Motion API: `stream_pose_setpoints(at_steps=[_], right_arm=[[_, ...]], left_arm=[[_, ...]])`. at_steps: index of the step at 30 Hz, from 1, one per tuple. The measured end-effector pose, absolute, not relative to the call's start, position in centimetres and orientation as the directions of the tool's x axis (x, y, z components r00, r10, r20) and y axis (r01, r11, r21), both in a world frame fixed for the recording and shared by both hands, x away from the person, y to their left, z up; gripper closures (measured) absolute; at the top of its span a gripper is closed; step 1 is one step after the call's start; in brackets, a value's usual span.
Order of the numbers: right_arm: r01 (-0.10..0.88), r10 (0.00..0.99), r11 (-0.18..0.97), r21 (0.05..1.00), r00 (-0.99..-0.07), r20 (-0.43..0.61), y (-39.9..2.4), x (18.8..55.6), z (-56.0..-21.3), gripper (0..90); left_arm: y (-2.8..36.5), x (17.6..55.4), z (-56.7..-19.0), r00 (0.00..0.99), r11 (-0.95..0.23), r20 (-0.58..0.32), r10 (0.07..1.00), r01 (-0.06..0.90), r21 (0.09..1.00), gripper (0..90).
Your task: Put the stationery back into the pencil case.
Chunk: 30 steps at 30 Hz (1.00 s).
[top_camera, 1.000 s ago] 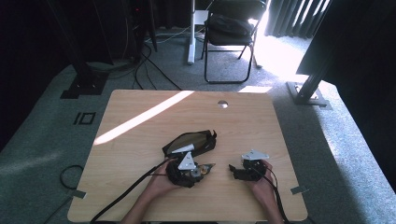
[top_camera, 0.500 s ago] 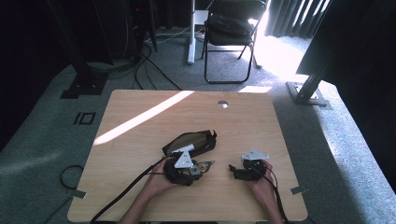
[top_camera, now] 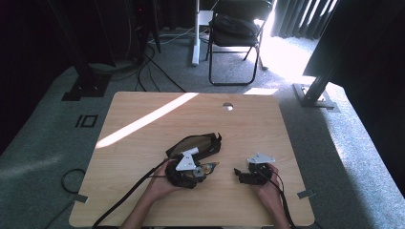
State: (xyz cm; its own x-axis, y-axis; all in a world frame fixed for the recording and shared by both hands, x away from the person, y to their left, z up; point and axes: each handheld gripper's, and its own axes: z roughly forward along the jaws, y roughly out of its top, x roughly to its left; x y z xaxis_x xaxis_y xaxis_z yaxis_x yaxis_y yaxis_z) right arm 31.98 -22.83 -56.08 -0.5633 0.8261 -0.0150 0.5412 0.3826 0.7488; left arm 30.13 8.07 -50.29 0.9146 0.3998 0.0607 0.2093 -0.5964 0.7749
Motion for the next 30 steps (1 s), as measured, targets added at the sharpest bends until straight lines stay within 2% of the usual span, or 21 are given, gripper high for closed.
stream_pose_setpoints(at_steps=[30], right_arm=[[0.542,0.825,0.382,0.748,-0.564,-0.012,-22.9,32.0,-56.1,23.1]], left_arm=[[9.1,29.9,-48.2,0.903,-0.567,0.087,0.422,0.187,0.803,41.8]])
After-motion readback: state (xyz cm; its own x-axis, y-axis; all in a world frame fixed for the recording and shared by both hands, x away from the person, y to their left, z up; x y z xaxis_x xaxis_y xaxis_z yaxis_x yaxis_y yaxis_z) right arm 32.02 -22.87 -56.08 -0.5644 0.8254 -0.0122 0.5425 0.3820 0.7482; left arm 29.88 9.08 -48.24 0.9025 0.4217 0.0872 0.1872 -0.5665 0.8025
